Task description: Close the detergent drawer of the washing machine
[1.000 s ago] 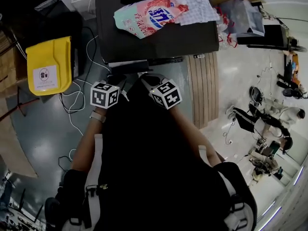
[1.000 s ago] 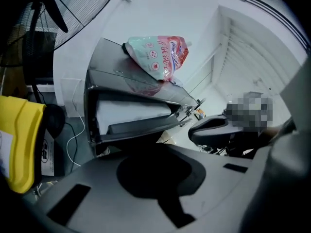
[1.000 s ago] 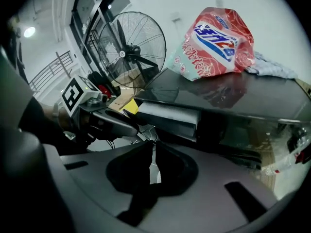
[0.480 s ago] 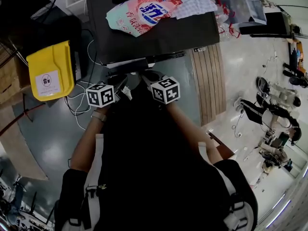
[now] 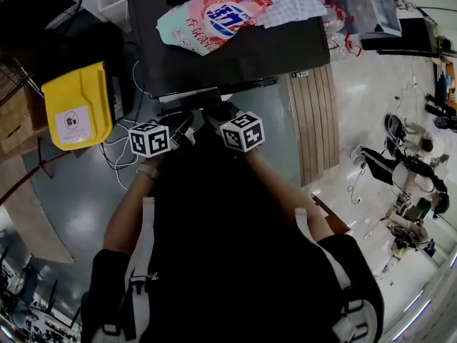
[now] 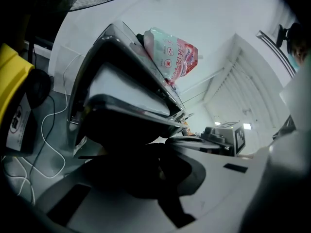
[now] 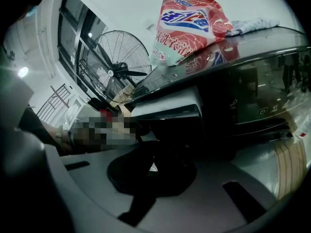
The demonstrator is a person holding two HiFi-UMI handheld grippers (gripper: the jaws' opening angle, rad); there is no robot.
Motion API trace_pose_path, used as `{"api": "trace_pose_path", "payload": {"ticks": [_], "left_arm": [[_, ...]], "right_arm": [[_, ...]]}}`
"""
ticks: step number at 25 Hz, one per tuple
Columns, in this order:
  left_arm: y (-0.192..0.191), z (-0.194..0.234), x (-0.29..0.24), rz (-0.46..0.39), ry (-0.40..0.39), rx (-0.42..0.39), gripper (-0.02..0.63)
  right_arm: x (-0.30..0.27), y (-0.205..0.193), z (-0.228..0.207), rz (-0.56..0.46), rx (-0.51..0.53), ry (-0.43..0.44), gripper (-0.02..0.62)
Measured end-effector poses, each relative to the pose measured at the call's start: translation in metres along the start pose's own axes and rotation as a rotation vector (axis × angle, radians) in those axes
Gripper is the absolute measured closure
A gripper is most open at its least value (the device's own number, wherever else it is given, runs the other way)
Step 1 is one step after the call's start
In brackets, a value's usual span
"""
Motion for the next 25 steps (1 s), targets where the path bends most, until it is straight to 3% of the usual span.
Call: {"api": "trace_pose_path", "payload": {"ticks": [9, 25], "left_arm": [[0.033, 0.013, 0.004, -0.097, 0.059, 0.038, 0.595], [0.036, 0.024, 0.006, -0.072, 0.08, 0.023, 0.597]], "right_arm": [[0.008, 0.033, -0.022, -0.065, -0.031, -0.02, 0.58], [-0.006, 0.035, -0.017, -0.004, 0.03, 0.007, 0.58]]}}
Point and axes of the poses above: the fingertips, and each gripper's own axes: x backward along the fingers, z to its left, y out of its top, the point moved 1 cm from there along x, backward along the fingers
